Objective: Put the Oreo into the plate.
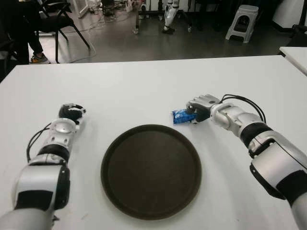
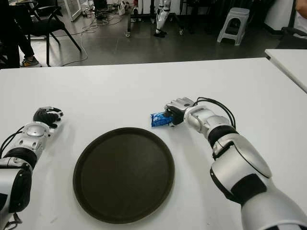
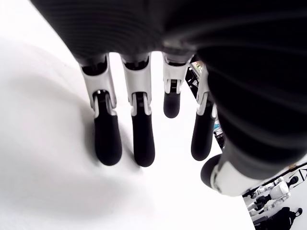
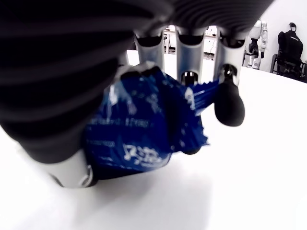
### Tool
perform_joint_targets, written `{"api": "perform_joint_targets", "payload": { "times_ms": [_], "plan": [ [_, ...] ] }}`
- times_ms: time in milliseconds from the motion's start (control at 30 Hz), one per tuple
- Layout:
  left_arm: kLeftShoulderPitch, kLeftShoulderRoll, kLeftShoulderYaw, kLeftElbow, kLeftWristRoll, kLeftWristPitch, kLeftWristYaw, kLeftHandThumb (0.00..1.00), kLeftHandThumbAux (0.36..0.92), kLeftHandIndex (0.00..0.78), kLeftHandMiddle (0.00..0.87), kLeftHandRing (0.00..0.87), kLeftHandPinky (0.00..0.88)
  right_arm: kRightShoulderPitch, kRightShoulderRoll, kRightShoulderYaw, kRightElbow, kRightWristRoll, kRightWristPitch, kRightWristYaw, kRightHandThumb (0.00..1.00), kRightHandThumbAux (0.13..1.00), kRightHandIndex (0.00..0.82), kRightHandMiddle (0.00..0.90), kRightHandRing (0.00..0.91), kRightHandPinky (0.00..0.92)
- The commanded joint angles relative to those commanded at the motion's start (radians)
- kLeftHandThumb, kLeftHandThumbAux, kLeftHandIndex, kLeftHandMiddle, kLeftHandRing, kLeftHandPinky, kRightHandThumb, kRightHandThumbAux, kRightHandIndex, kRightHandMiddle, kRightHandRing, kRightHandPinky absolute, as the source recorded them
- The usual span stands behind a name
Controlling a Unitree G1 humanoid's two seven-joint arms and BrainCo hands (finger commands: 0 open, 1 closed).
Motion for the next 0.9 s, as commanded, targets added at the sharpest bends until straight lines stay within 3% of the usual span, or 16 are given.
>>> {"api": "perform_joint_targets", "payload": {
  "times_ms": [900],
  "plan": [
    [-0.001,-0.001,-0.007,-0.002,0.0,0.005,0.007,0.668,0.729,0.397,0.143,0.171,0.211,-0.007,-0.003,-0.032,-0.005,0.017,-0.014,0.019,0.71,0.712,0.435,0.745,0.751,0.743]
  ]
}}
